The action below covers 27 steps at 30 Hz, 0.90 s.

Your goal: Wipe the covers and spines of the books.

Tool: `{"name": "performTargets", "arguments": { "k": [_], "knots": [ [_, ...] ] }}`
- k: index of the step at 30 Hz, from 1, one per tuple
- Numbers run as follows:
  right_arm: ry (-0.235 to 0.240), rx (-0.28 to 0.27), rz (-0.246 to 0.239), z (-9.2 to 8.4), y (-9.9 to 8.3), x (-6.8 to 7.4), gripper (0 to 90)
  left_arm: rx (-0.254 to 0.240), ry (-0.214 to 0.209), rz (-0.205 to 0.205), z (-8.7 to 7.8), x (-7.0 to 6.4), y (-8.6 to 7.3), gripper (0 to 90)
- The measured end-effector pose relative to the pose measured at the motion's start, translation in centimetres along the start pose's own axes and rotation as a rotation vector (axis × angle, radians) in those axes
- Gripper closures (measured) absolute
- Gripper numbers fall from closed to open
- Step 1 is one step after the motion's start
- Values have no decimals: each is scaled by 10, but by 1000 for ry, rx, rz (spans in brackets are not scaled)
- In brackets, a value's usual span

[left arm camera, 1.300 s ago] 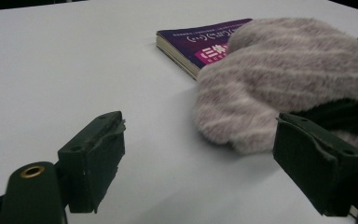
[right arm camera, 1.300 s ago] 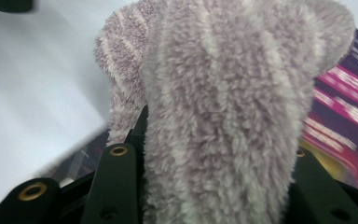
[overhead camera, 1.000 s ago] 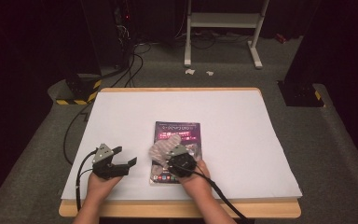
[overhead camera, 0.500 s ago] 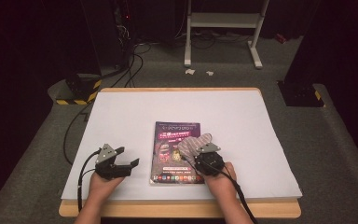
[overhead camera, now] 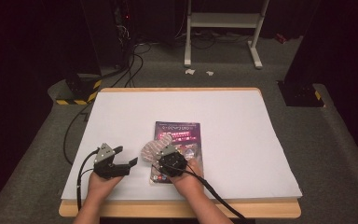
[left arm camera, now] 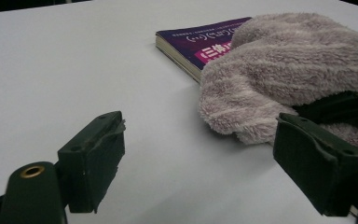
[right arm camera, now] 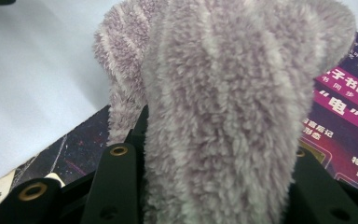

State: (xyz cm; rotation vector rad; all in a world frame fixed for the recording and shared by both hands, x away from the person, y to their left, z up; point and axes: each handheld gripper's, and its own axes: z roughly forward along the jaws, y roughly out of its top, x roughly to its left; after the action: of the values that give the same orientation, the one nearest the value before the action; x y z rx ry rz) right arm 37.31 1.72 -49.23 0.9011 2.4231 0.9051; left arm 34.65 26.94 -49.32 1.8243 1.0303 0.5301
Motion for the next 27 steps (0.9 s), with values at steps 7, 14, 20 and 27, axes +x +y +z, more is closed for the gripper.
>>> {"name": "performTargets", "arguments": {
  "k": [7, 14, 20, 27],
  "knots": [
    [-43, 3, 54, -14, -21, -29, 582, 6, 7, -4, -2, 1, -2, 169],
    [-146, 22, 169, -40, -56, -85, 579, 11, 23, -10, -4, 4, -3, 169],
    [-156, 34, 205, -39, -57, -100, 577, 11, 32, -18, -7, 7, -6, 169],
    [-168, 63, 146, -12, -25, -98, 578, 18, 24, -21, -8, 9, -7, 169]
  ]
}}
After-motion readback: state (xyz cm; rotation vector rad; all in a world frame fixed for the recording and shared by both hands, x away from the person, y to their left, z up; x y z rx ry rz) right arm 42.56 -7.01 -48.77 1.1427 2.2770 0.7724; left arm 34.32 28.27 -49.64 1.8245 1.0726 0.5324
